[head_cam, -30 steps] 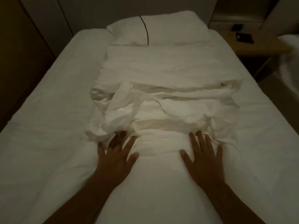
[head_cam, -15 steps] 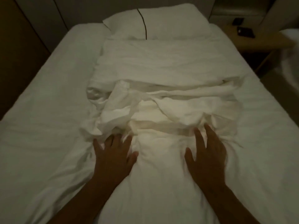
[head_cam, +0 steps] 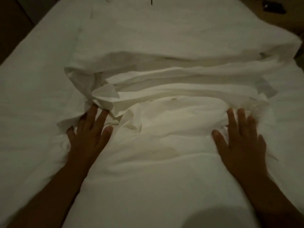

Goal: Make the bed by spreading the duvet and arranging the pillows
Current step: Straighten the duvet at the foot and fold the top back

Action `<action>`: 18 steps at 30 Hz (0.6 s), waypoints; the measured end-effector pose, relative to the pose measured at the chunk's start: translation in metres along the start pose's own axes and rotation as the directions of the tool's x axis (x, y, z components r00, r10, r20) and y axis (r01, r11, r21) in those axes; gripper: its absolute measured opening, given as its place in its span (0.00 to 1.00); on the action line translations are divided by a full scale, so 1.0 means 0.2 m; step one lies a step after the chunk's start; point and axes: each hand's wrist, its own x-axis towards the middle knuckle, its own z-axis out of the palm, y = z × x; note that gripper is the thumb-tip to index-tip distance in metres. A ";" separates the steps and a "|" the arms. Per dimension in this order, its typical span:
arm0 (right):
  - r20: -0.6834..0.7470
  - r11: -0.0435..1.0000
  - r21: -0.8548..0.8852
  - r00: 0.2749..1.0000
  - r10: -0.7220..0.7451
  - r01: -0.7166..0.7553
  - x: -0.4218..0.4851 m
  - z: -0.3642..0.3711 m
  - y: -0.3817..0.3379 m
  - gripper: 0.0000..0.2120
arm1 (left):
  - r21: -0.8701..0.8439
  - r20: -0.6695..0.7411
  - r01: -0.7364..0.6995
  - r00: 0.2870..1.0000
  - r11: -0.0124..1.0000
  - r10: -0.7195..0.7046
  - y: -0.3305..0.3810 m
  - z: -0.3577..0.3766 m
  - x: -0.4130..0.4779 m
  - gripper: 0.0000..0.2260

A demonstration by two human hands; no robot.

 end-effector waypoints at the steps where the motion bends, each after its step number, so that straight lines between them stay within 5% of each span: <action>1: -0.012 1.000 -0.004 1.000 -0.001 0.001 0.01 0.02 0.00 0.35 | -0.002 -0.031 -0.010 0.999 1.000 0.010 0.00 0.02 -0.01 0.28; 5: -0.022 1.000 -0.010 1.000 0.020 -0.020 -0.03 0.03 -0.02 0.36 | 0.024 0.027 0.013 1.000 1.000 -0.014 0.00 0.04 -0.02 0.27; 10: 0.216 0.978 -0.209 0.976 0.024 0.022 -0.09 -0.21 -0.07 0.34 | 0.054 0.323 0.207 0.922 0.977 -0.213 0.15 -0.35 -0.08 0.24; 12: 0.307 0.977 -0.183 0.951 -0.046 0.107 -0.20 -0.38 -0.11 0.33 | 0.073 0.298 0.242 0.920 0.968 -0.253 0.33 -0.54 -0.26 0.23; 15: 0.281 0.980 -0.009 0.941 -0.188 0.198 -0.66 -0.58 -0.25 0.34 | 0.062 0.093 -0.021 0.996 0.998 0.015 0.65 -0.65 -0.79 0.23; 18: 0.259 0.968 0.023 0.934 -0.247 0.250 -1.05 -0.59 -0.29 0.35 | 0.145 0.167 -0.221 0.966 0.964 0.197 0.76 -0.60 -1.21 0.24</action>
